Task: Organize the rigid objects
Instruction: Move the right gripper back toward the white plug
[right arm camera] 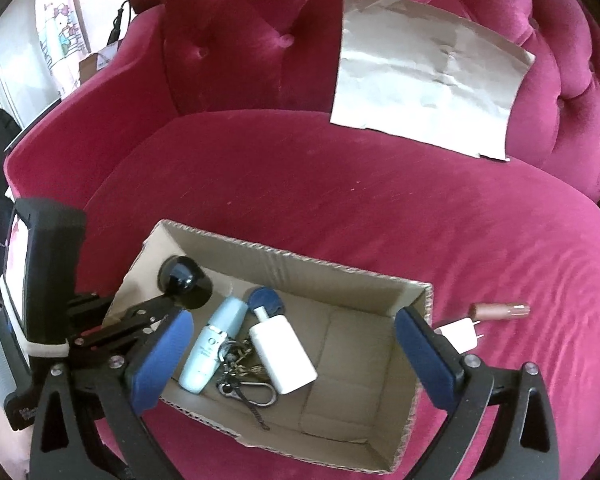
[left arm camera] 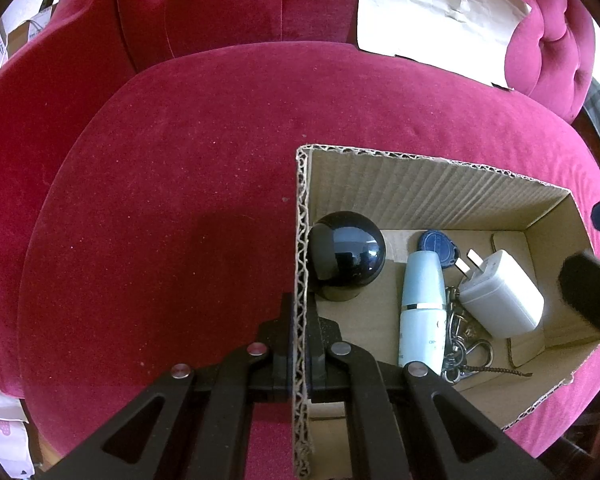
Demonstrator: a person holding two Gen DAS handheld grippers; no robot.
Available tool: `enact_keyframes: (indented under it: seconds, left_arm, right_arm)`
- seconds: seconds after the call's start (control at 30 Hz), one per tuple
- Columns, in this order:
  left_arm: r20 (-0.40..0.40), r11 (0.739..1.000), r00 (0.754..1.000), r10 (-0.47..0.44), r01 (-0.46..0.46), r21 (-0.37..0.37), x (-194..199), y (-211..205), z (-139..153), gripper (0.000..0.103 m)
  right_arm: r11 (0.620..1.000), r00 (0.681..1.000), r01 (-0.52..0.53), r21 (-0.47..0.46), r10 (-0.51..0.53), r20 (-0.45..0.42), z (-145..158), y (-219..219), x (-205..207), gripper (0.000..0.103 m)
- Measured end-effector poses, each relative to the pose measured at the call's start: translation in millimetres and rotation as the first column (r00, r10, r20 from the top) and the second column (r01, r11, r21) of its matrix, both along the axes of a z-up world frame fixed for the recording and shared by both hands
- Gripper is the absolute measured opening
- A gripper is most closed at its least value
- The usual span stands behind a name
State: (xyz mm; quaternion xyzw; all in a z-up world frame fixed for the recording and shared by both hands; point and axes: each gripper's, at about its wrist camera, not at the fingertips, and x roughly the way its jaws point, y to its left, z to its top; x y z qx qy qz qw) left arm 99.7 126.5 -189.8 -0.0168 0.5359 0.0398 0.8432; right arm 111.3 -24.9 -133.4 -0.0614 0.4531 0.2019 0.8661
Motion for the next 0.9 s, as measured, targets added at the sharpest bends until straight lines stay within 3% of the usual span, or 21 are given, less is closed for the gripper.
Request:
enact_keyframes:
  seconds: [0.47,0.9]
  left_arm:
    - [0.0,1.0,1.0,0.0,0.0,0.002,0.0,-0.7,0.2,0.003]
    - [-0.001,1.0,1.0,0.0,0.0,0.003,0.1,-0.9,0.4,0.003]
  right_arm:
    - [0.995,0.994,0.098,-0.006,-0.098,0.045,17.3,-57.9,17.3,0.103]
    - [0.985,0.984,0.167,-0.037,-0.164,0.07,11.9,-106.9,24.5,0.103]
